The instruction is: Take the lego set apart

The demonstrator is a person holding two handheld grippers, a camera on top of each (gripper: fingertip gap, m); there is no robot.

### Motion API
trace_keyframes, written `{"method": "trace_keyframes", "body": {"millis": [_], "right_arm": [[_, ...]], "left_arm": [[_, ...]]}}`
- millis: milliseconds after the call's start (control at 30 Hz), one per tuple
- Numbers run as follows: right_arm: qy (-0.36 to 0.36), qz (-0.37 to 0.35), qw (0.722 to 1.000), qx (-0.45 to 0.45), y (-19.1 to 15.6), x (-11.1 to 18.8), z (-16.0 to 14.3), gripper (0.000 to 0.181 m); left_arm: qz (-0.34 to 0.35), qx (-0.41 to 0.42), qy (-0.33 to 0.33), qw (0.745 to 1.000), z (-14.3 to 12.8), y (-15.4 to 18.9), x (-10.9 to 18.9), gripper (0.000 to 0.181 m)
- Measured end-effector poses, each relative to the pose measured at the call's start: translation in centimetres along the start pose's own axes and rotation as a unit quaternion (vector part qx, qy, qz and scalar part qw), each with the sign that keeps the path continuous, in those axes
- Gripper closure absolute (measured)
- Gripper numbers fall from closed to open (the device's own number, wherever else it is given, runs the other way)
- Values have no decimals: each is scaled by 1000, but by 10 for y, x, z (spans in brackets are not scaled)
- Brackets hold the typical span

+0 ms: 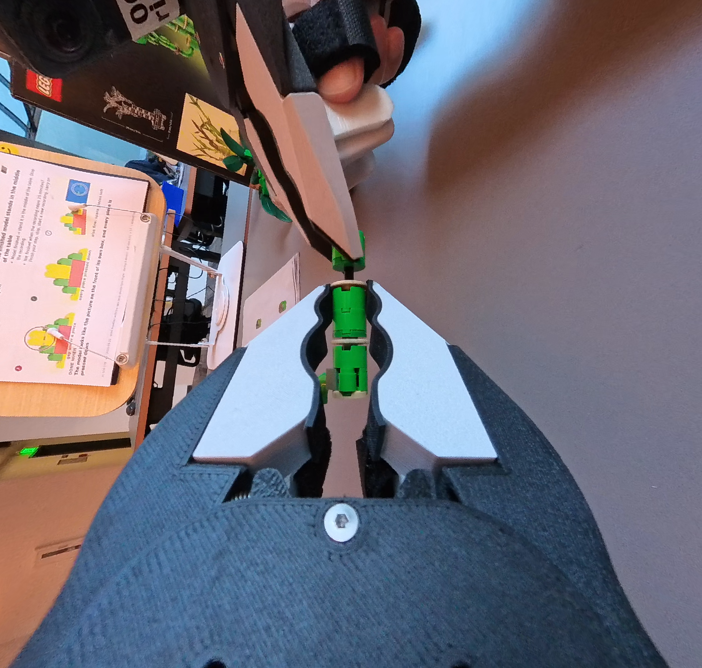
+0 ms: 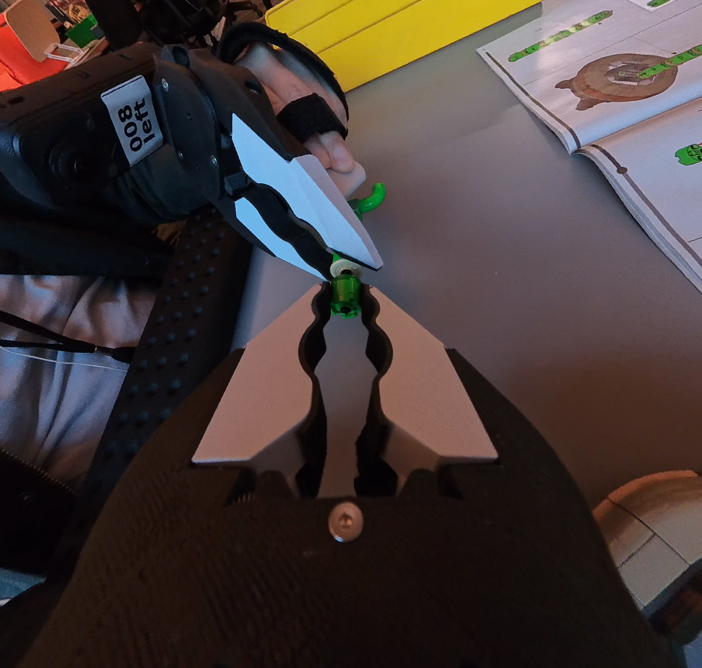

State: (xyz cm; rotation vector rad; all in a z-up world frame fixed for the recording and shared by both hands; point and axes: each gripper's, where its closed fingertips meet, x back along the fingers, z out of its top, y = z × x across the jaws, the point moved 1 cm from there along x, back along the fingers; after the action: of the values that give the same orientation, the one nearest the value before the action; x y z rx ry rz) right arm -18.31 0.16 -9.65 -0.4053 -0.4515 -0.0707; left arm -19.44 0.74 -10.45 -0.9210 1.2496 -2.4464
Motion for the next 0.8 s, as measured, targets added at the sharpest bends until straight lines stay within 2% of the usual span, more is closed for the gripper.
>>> {"method": "trace_keyframes", "body": {"millis": [500,667,800], "right_arm": [[0,8,1000,-6,-1,6,-3,165],[8,13,1000,-5,-1,-2,-5,165],[1,-7,1000,24,0,-9,-4,153]], "left_arm": [[-8,9,7,1000,1,1,1,164],[-19,14,-8,1000,-6,4,3,165],[-12,10,-12,1000,-6,3,2,166]]}}
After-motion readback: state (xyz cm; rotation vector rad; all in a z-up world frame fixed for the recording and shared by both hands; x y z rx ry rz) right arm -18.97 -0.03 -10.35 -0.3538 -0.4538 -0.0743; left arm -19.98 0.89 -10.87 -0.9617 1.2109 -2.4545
